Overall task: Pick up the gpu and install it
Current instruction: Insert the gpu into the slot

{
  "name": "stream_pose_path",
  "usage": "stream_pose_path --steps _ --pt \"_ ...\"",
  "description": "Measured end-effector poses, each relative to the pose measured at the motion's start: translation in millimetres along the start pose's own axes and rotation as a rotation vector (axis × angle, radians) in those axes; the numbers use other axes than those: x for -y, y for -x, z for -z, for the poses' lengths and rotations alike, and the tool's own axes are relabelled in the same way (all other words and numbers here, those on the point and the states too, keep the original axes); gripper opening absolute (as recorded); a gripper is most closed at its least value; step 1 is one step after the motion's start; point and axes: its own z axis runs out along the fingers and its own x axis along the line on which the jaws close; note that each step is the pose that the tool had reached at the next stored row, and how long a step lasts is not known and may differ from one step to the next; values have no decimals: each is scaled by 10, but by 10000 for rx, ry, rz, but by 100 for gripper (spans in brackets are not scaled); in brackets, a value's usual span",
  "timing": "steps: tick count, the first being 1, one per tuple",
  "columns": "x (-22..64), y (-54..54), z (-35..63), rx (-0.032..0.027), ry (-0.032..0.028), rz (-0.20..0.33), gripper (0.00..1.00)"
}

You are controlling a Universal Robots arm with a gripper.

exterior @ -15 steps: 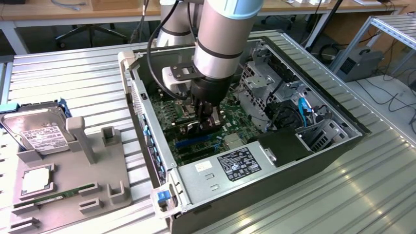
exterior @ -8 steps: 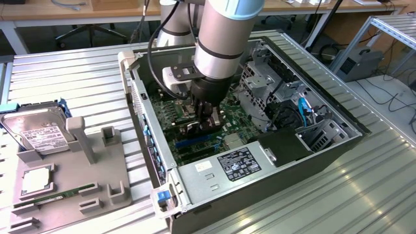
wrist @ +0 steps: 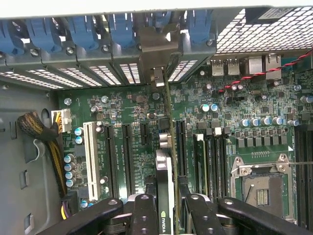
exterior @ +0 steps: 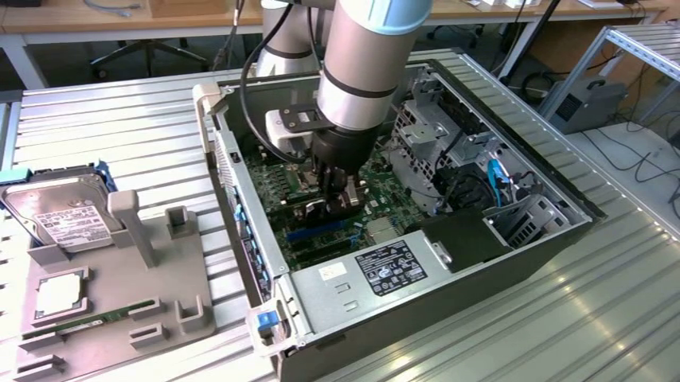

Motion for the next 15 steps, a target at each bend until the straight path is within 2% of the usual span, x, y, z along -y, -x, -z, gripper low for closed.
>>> stream_pose_path --steps 15 --pt "0 0 -1 5 -3 -125 27"
